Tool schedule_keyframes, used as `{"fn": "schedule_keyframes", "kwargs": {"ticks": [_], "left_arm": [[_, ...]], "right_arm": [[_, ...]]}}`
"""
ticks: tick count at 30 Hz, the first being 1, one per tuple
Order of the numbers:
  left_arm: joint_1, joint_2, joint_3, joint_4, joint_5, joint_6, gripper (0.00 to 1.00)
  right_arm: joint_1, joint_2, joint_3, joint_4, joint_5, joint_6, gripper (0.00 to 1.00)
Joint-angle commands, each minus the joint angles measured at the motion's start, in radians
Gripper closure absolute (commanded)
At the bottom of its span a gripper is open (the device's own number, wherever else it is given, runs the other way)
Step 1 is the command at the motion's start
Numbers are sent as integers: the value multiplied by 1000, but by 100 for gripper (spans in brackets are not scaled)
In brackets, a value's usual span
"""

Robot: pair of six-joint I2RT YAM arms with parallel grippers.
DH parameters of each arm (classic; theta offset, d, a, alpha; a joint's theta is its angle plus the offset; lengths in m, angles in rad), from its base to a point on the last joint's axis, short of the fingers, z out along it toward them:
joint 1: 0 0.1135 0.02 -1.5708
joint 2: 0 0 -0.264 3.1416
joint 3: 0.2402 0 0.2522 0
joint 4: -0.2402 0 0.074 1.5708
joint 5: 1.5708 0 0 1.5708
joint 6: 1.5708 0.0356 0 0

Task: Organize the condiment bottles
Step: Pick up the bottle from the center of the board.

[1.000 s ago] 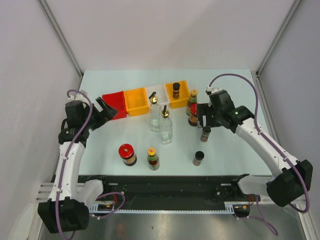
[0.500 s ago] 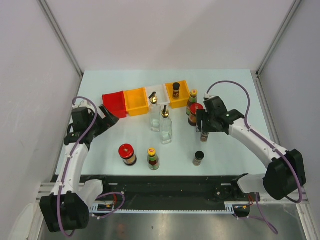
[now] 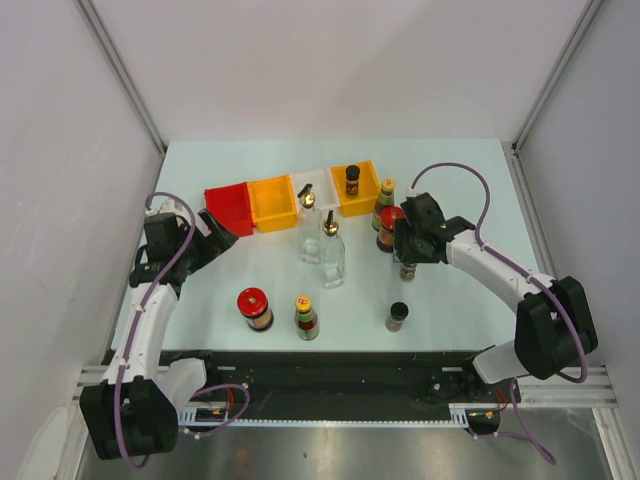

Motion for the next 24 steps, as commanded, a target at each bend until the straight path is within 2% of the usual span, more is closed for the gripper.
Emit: {"fn": "schedule_keyframes", "kwargs": {"ticks": [1, 5, 7, 10, 11, 16, 24], "left_arm": [[11, 2, 6, 42, 16, 12, 0], [9, 3, 4, 42, 23, 11, 0], [9, 2, 4, 43, 24, 11, 0], [11, 0, 3, 43, 26, 11, 0], [9, -1, 1, 43, 24, 9, 0], [11, -4, 0, 43, 24, 9, 0], [9, -1, 1, 45, 24, 9, 0]], "right_arm": [[-3, 16, 0, 23, 44, 28, 40], [-1, 20, -6, -6, 95, 36, 49], [2, 19, -9, -13, 115, 37, 51], [3, 14, -14, -15, 126, 42, 63], [5, 10, -14, -15, 129, 43, 73], [5, -13, -14, -19, 136, 46, 100], [-39, -114, -12, -21, 152, 37, 100]]}}
